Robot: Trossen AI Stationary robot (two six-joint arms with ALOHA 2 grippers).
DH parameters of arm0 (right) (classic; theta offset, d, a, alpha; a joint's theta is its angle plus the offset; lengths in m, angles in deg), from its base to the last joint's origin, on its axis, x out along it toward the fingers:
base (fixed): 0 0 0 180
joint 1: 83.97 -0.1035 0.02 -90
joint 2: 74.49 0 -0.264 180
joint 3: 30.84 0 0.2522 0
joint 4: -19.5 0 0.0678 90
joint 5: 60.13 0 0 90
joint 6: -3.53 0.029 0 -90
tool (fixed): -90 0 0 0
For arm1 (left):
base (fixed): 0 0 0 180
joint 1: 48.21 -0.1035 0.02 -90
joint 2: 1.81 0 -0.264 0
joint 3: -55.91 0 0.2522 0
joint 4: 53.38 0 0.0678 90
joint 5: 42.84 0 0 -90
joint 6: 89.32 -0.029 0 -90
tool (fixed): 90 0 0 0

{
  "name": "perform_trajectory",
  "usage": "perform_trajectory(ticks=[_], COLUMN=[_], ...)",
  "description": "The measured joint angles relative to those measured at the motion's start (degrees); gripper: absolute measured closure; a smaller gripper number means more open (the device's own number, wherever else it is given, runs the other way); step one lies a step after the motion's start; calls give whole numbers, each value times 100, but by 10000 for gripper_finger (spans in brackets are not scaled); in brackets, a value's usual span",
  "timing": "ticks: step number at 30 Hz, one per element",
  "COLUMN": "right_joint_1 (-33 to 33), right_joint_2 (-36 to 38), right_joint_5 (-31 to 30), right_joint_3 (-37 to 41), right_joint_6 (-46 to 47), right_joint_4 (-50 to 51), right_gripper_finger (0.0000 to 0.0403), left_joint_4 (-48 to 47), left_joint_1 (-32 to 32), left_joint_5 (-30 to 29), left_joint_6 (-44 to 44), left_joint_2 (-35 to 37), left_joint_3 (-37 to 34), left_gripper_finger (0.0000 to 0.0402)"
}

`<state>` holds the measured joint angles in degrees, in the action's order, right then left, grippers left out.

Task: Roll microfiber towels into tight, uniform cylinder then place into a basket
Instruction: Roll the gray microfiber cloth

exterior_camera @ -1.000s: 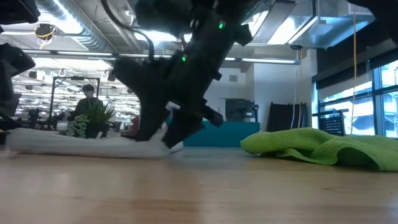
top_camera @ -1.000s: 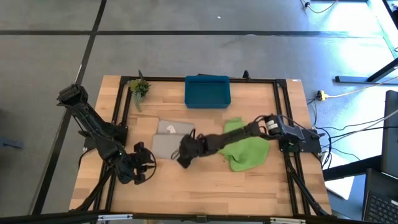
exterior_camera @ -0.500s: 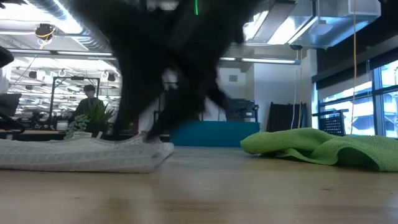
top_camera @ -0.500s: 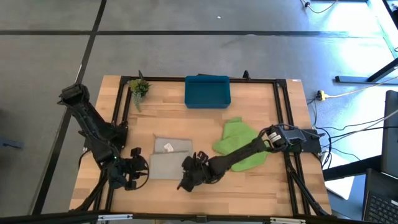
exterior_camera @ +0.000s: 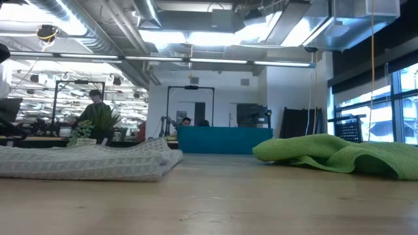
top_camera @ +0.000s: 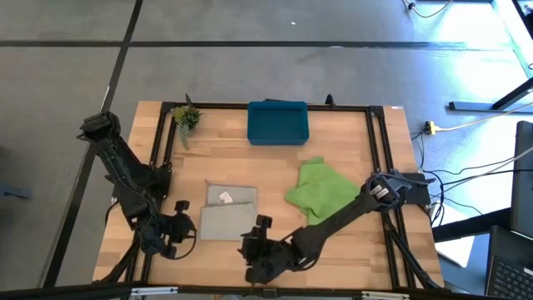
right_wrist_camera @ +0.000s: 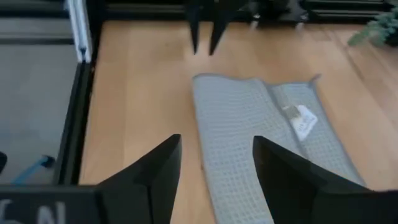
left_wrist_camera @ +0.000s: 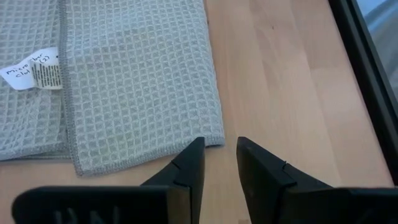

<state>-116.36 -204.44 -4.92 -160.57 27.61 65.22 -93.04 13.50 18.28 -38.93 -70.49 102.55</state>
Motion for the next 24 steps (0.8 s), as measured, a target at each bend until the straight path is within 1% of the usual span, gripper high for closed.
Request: perform_trajectory(ticks=[4, 9, 14, 18, 21, 24], right_joint_1=[-18, 92, 247, 328, 350, 352], right_joint_2=[-6, -2, -2, -2, -2, -60], right_joint_5=[296, 1018, 1752, 1797, 1796, 1792], right_joint_3=[1, 0, 0, 0, 0, 0], right_joint_6=[-323, -364, -362, -347, -435, -676], right_joint_4=[-182, -179, -175, -170, -92, -38], right_gripper_finger=[203, 203, 198, 192, 192, 192], left_joint_4=[-14, -25, -25, -23, -7, 249], left_joint_1=[-7, -7, -7, -7, -9, -8], left_joint_5=[0, 0, 0, -1, -92, -75], left_joint_6=[-1, -2, -1, 0, -40, -490], left_joint_2=[0, 0, 0, 0, -9, -139], left_joint_3=[0, 0, 0, 0, 0, -52], left_gripper_finger=[315, 313, 295, 276, 269, 270])
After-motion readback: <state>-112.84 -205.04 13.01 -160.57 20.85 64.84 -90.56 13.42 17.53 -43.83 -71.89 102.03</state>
